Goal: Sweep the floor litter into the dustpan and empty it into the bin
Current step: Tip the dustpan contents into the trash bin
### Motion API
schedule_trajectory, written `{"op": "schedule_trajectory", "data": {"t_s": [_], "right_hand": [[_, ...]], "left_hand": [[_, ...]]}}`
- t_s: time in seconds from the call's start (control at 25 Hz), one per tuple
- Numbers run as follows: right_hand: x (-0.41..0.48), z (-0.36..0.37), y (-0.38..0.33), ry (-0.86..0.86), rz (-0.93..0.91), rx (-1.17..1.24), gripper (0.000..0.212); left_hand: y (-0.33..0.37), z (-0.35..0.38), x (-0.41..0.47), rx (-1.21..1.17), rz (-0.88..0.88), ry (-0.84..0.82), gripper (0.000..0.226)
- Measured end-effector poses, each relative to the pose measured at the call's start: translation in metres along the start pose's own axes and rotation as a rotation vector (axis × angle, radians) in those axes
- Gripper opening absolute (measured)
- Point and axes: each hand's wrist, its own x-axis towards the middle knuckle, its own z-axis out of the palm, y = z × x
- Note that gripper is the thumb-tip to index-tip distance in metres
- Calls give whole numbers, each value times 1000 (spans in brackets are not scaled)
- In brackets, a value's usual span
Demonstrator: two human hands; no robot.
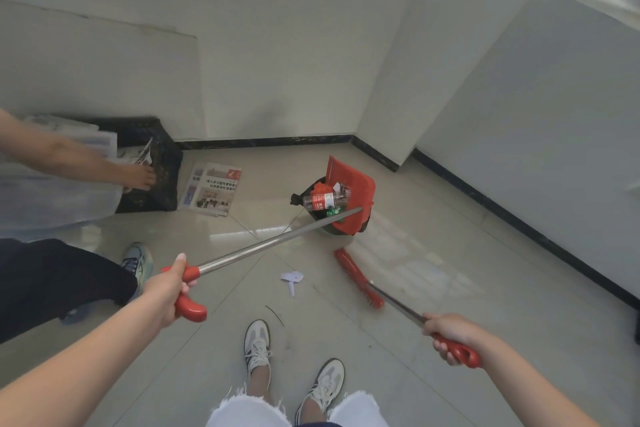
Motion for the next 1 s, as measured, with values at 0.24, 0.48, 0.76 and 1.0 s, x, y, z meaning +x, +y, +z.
{"op": "schedule_trajectory", "data": {"t_s": [0.24,0.48,0.76,1.0], "right_hand": [[6,12,-7,-19,-19,11,49],[0,31,-21,-48,-62,19,44],[4,33,-5,-81,-97,28,58],[2,41,2,-91,-98,23,58]], "left_hand": [[-17,19,-27,-85,-123,-75,31],[-21,32,-58,-172,-204,-104,32],[-37,34,-79,-287,-356,-140,34],[-44,42,-85,-329,-377,-163,32]]}}
